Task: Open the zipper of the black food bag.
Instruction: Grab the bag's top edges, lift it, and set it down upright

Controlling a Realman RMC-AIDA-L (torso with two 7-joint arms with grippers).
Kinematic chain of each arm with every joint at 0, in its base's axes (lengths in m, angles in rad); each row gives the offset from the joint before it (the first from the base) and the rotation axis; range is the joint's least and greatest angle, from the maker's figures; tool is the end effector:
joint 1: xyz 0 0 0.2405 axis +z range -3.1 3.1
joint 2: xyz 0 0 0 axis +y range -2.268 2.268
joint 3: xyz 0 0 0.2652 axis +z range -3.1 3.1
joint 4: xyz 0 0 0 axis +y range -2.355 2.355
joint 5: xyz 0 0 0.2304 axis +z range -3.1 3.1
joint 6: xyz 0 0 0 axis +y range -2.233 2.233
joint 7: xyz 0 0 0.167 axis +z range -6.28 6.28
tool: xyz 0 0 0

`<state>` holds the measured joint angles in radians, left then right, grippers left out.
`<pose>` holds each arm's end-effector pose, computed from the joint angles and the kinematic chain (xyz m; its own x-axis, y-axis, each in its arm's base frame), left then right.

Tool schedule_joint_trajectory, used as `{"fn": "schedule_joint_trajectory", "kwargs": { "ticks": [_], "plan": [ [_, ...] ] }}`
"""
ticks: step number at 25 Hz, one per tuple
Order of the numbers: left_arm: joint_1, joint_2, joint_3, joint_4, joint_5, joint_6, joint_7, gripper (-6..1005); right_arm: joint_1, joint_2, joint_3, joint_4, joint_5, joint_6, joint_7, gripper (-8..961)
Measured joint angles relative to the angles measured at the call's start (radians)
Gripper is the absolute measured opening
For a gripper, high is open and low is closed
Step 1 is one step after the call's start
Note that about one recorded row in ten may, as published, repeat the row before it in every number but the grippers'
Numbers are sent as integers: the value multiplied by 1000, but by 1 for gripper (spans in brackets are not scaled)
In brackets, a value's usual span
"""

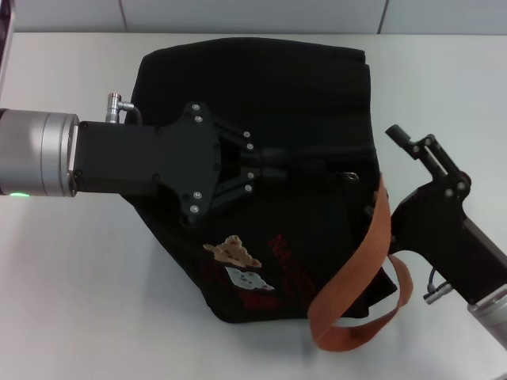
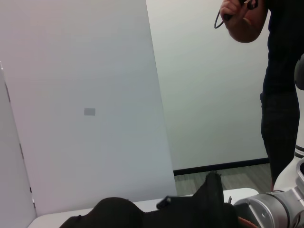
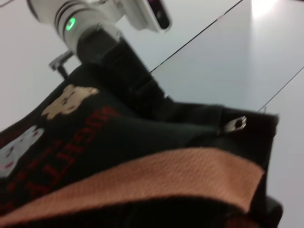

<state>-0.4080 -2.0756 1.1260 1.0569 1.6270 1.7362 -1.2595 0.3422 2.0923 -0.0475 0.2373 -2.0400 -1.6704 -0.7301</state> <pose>-0.1769 0.3229 -0.0050 0.8224 -0.1519 0.5482 -0.0973 -0.9870 -0.1275 0.2631 0.2447 -0.0992 0.7331 0.6697 -0.1183 0.1164 -0.2949 -0.9484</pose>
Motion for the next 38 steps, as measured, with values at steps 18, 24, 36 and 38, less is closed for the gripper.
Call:
{"fn": "schedule_joint_trajectory", "kwargs": {
  "ticks": [18, 24, 36, 38],
  "plan": [
    [-8, -1, 5, 0, -15, 2, 0, 106, 33, 0, -5, 10, -2, 20, -11, 722],
    [-10, -1, 6, 0, -18, 1, -1, 106, 33, 0, -5, 11, -8, -7, -3, 709],
    [-12, -1, 15, -2, -21, -6, 0, 106, 33, 0, -5, 16, -12, -9, 0, 685],
    [-11, -1, 15, -2, -21, -6, 0, 106, 33, 0, -6, 16, -23, -6, 0, 680]
  ]
}}
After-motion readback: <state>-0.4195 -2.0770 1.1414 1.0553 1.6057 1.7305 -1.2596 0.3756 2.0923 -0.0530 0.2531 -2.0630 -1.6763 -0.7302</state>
